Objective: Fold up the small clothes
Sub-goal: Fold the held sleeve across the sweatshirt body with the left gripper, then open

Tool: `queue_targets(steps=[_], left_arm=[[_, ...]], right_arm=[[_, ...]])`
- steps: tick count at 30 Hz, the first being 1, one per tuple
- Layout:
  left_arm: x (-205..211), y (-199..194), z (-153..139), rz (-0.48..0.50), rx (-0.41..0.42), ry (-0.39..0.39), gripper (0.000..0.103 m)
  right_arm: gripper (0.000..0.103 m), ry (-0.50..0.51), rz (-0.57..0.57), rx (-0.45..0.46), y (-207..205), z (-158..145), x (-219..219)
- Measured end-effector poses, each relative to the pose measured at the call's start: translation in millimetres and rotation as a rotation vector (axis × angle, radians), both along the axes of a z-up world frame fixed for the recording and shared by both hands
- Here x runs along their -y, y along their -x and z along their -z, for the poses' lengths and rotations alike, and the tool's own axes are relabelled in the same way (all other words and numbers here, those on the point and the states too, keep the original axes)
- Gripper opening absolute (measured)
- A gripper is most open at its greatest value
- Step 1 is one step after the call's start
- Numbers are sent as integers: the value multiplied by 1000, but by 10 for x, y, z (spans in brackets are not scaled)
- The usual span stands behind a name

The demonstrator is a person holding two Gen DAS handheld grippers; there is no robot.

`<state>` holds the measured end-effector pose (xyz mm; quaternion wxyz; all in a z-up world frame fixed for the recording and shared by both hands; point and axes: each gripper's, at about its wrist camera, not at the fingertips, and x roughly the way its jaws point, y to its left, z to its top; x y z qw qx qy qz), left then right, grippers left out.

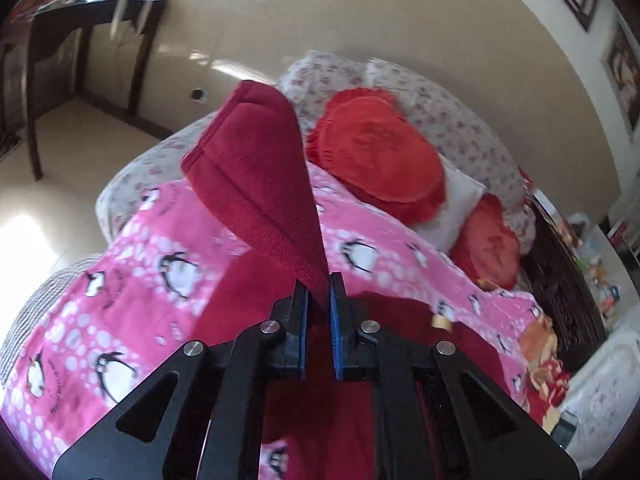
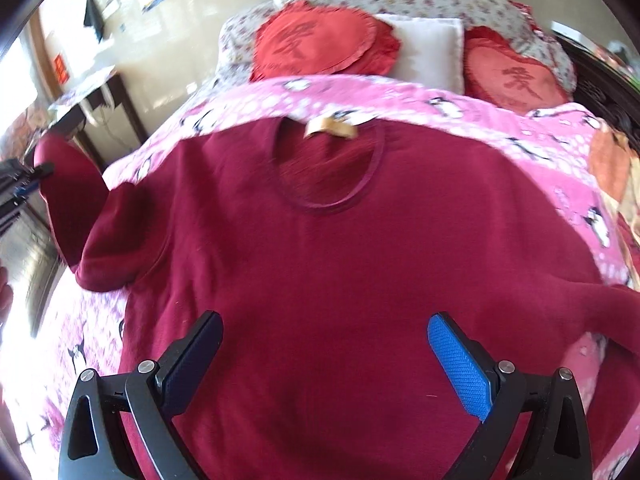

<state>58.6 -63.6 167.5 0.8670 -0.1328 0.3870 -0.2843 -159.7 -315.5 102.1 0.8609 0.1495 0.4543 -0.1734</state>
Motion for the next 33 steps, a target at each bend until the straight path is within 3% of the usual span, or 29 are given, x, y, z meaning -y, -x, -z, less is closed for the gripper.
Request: queue_targets(steps=[5, 10, 15, 19, 20, 24, 27, 31, 33], left_arm=[[986, 576, 84, 228, 22, -53, 8], [1729, 1083, 589, 392, -18, -129, 8], [2142, 1361, 1078, 522, -96, -221, 9], [2036, 1465, 1033, 591, -103, -259, 13], [1950, 1479, 967, 594, -85, -252, 15], [1465, 1468, 671, 508, 56, -251, 68], [1056, 1359, 632, 390, 133, -264, 71], [737, 1003, 852, 243, 114, -391, 71], [633, 850, 946, 189, 77, -400, 71]], right_arm=[[102, 7, 83, 16, 296, -92, 336], [102, -2, 192, 14, 626, -84, 767], [102, -2, 276, 3, 919, -78, 1063], [102, -15, 300, 28, 981, -132, 1195], [102, -18, 293, 38, 972, -151, 1201], [102, -22, 202, 95, 776, -242, 1120], [102, -12, 141, 108, 550, -260, 1014], [102, 25, 144, 63, 384, -180, 915], [102, 61, 155, 35, 325, -105, 921]])
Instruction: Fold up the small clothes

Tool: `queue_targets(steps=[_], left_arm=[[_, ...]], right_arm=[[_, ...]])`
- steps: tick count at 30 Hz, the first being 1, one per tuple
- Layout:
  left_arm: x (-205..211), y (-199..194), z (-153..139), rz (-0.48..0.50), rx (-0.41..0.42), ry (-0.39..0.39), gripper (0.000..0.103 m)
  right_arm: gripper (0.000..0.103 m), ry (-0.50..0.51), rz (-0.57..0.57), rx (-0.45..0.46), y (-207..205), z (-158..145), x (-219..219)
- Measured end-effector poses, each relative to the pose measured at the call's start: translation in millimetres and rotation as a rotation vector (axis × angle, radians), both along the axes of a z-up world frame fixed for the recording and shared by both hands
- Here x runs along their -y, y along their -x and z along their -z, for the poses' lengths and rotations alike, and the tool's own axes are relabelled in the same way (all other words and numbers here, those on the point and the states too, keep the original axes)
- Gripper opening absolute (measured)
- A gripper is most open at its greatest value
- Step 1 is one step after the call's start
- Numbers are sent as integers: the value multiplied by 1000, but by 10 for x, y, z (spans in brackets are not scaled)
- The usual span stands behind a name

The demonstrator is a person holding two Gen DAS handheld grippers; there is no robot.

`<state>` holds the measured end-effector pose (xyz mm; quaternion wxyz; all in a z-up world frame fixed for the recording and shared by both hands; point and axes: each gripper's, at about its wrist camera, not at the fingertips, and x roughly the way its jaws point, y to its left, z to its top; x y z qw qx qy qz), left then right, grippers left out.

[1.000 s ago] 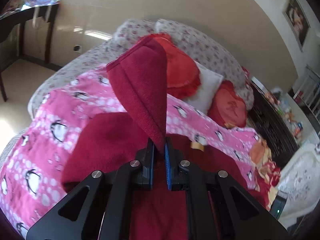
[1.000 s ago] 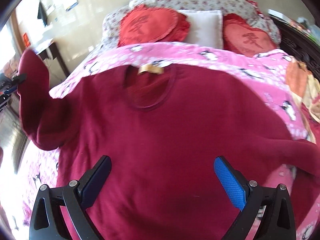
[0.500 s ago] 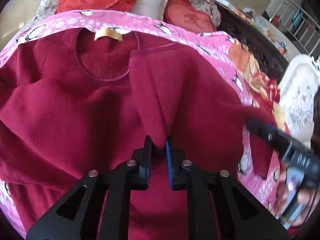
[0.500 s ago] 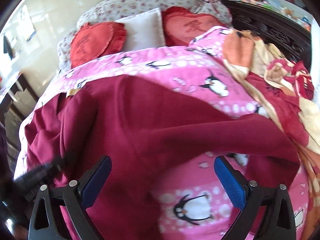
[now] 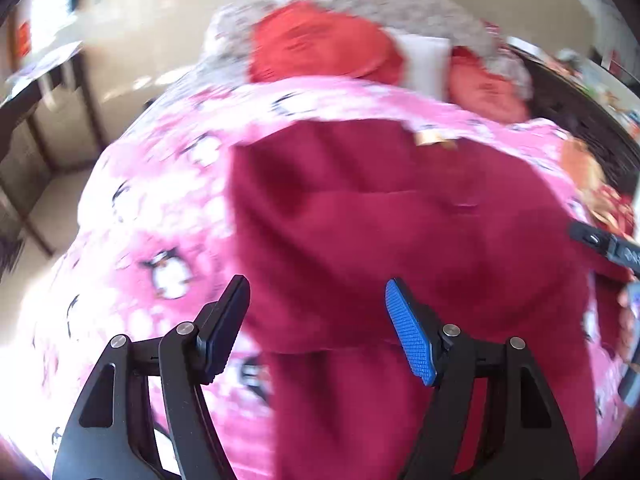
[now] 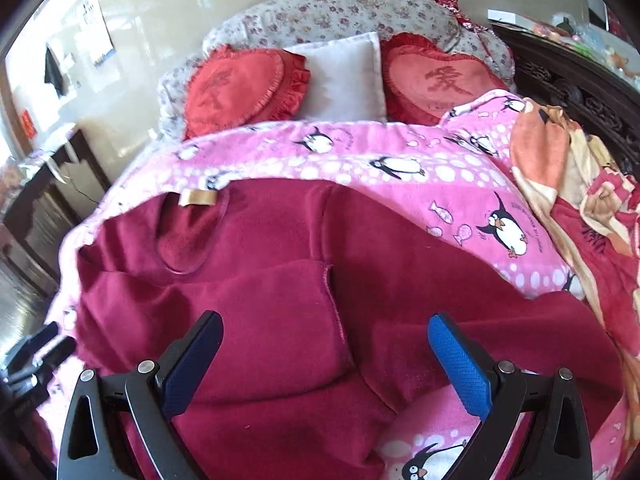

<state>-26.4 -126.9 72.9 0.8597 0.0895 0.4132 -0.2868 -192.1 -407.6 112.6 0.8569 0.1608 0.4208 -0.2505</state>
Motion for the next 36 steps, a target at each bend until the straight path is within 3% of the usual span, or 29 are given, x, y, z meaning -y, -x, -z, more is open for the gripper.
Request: queue_targets(steps=[1, 3, 4, 5, 8, 13, 18, 19, 20, 22, 25, 28, 30, 32, 34, 36], left_arm=[[-34, -51, 47, -26, -16, 2, 71], [-78, -154, 131, -68, -37, -6, 71], [-84, -184, 165, -83, -39, -14, 71], [-98, -223, 200, -95, -39, -26, 71], [-124, -289, 280, -112, -43, -39, 71], [-131, -337, 365, -131, -57, -47, 71], [-59, -315, 175, -137, -8, -24, 71], [-52, -303, 114, -137, 15, -13, 71], [-21, -319, 71, -135, 27, -8, 71], [60, -390, 40, -136, 30, -14, 71], [200, -560, 119, -154, 7, -32, 71], [317, -710, 328, -173, -52, -95, 71], [317, -772, 437, -187, -94, -79, 73], [274, -769, 427, -199, -108, -52, 73], [267, -746, 381, -188, -113, -67, 73], [243, -675, 316, -180, -97, -79, 73]], right_arm=[[100, 14, -4, -5, -31, 34, 10], [75, 19, -40, -5, -113, 126, 53], [43, 18, -64, -31, -178, 177, 66], [19, 23, -83, -52, -223, 209, 77], [5, 46, -111, -8, -173, 106, 49], [5, 110, -60, 54, -5, -82, 136], [8, -13, -23, -18, 14, 203, 351], [15, -25, -16, 11, 95, 152, 357], [29, -20, 0, 37, 197, 92, 361], [43, -3, 29, 75, 326, -3, 371], [43, -38, 0, 101, 379, -37, 325], [43, -20, -30, 61, 241, 55, 226], [43, -10, -25, 27, 156, 175, 221], [43, -9, -21, -25, 73, 328, 242], [43, 11, -30, -22, 96, 307, 206], [43, -36, -37, -4, 182, 249, 232]])
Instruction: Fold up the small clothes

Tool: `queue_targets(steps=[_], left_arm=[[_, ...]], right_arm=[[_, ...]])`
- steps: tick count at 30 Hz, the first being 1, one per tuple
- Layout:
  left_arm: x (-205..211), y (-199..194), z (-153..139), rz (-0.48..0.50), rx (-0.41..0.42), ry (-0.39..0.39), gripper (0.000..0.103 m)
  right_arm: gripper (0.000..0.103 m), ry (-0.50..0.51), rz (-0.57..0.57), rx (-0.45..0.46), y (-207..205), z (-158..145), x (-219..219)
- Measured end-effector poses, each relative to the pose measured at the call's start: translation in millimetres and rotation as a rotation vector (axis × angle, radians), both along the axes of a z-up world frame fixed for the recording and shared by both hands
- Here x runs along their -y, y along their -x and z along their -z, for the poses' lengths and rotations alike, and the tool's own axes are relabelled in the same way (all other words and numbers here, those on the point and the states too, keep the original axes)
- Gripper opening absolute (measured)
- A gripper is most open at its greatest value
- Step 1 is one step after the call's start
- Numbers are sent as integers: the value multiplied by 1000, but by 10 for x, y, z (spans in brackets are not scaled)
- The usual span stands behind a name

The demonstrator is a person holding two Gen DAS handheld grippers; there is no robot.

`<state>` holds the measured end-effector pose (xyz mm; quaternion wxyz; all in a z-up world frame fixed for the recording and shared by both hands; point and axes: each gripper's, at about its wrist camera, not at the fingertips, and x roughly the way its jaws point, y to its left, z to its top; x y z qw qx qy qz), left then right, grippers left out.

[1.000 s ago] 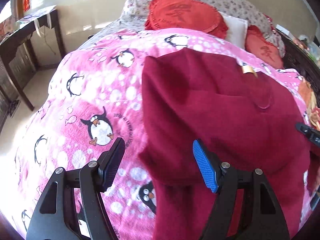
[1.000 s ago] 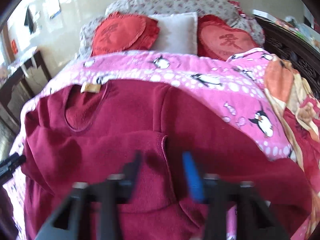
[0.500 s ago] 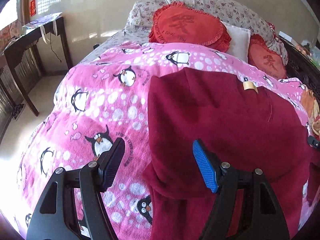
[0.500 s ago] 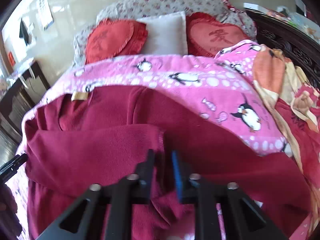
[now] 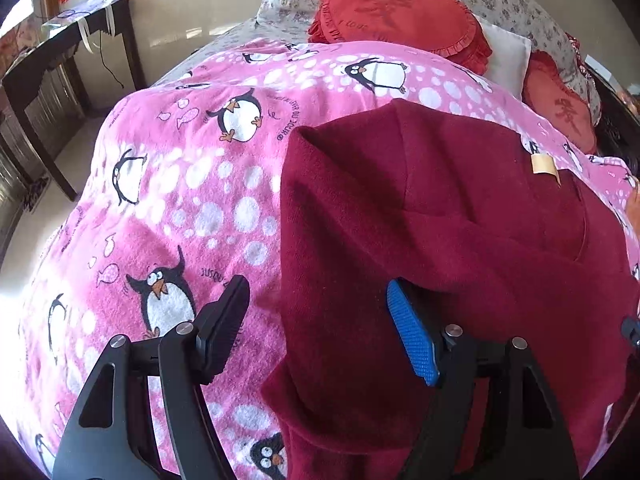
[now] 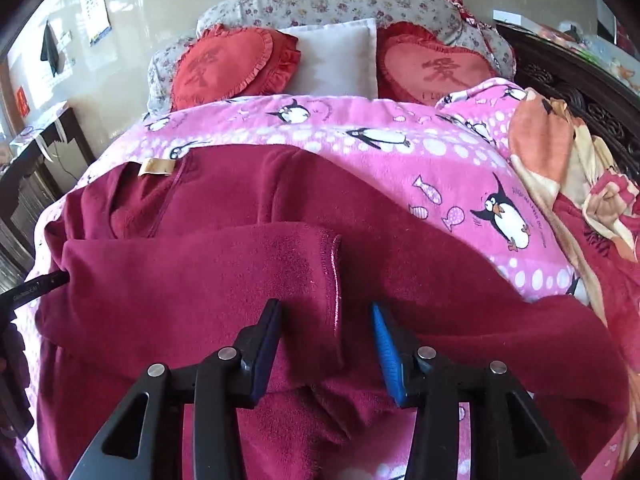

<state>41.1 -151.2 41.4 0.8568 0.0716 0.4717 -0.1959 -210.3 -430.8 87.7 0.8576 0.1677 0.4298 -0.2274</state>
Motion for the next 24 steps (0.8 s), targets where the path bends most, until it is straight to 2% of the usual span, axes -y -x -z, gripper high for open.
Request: queue_targets(steps=[4, 6, 7, 9, 12, 18, 22, 24], left_arm=[[-76, 122, -135, 10, 8, 49, 73], [-97, 178, -182, 11, 8, 72, 73], [-99, 207, -203, 13, 5, 78, 73], [-78, 267, -249, 25, 5, 91, 73], [-19, 388, -303, 52, 18, 90, 73], [163, 601, -213, 101, 17, 37, 73], [225, 668, -79, 109, 34, -10, 73], [241, 668, -18, 106, 27, -20, 73]], right_arm=[[48, -122, 90, 110, 471, -174, 157], [60, -151, 166, 142, 734, -210, 239], [69, -162, 202, 154, 852, -222, 287], [71, -195, 271, 169, 1072, -218, 422], [71, -219, 321, 133, 1217, -181, 529], [71, -198, 251, 127, 1085, -222, 331], [71, -165, 157, 126, 806, -258, 117], [70, -115, 94, 122, 618, -300, -17]])
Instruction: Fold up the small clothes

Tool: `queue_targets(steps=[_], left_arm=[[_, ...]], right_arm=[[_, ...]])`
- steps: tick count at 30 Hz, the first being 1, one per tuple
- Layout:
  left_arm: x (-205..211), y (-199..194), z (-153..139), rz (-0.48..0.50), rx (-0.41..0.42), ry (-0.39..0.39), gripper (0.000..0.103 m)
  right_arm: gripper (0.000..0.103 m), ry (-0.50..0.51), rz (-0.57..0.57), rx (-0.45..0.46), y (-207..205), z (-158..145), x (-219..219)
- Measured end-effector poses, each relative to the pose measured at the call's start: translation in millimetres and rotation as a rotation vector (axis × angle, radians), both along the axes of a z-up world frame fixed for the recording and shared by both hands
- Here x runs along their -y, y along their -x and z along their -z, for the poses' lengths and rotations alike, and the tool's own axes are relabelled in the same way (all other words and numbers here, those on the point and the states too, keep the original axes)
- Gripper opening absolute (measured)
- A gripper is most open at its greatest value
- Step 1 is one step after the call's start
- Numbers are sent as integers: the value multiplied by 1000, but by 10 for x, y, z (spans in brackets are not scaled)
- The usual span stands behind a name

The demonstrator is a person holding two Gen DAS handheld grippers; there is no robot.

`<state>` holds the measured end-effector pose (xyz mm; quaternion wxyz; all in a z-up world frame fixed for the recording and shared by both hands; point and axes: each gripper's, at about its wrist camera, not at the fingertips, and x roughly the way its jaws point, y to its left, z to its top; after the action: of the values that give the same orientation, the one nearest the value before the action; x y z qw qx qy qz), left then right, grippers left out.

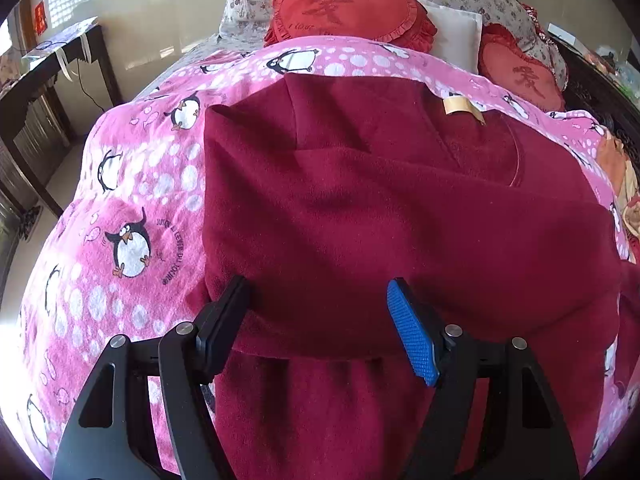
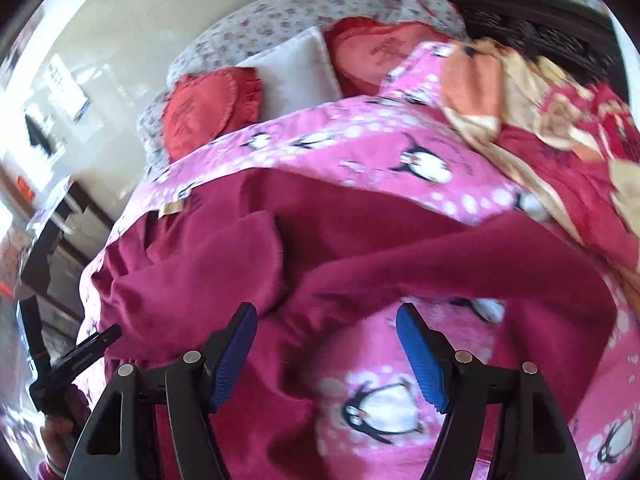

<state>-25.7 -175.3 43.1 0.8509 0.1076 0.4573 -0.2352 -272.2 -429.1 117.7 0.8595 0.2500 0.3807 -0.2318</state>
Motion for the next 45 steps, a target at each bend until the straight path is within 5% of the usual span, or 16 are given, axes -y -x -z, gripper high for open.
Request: queue_targets(steps=[3, 12, 17, 20, 26, 29, 33, 37, 39, 41, 45], left_arm=[[22, -14, 48, -1, -2, -7, 73], [92, -18, 111, 16, 7, -35, 73], [61, 4, 53, 21, -11, -19, 73], [-10, 39, -37, 20, -9, 11, 73], [-109, 72, -118, 6, -15, 27, 73], [-115, 105, -133, 0, -28, 31, 73], [-101, 193, -155, 14, -21, 17, 73], [-69, 235, -177, 32, -8, -7, 73], [-93, 233, -198, 32, -1, -8, 73], [-142, 205, -227, 24, 2, -3, 73], [-300, 122, -324, -13, 11, 30, 73]], right_arm=[[55, 83, -79, -12, -286, -18, -185], [55, 35, -84, -83, -762, 381, -130], [55, -58, -84, -9, -460, 227, -102], [69, -87, -9, 39, -59, 132, -33], [78, -173, 274, 144, 969, 141, 377], [80, -325, 452, 275, 1355, 263, 701], [81, -468, 563, 393, 1460, 472, 985], [81, -486, 677, 427, 1515, 601, 1282], [65, -492, 704, 421, 1563, 622, 1376], [20, -394, 682, 365, 1533, 486, 1400], [7, -39, 509, 313, 1237, -288, 1108]])
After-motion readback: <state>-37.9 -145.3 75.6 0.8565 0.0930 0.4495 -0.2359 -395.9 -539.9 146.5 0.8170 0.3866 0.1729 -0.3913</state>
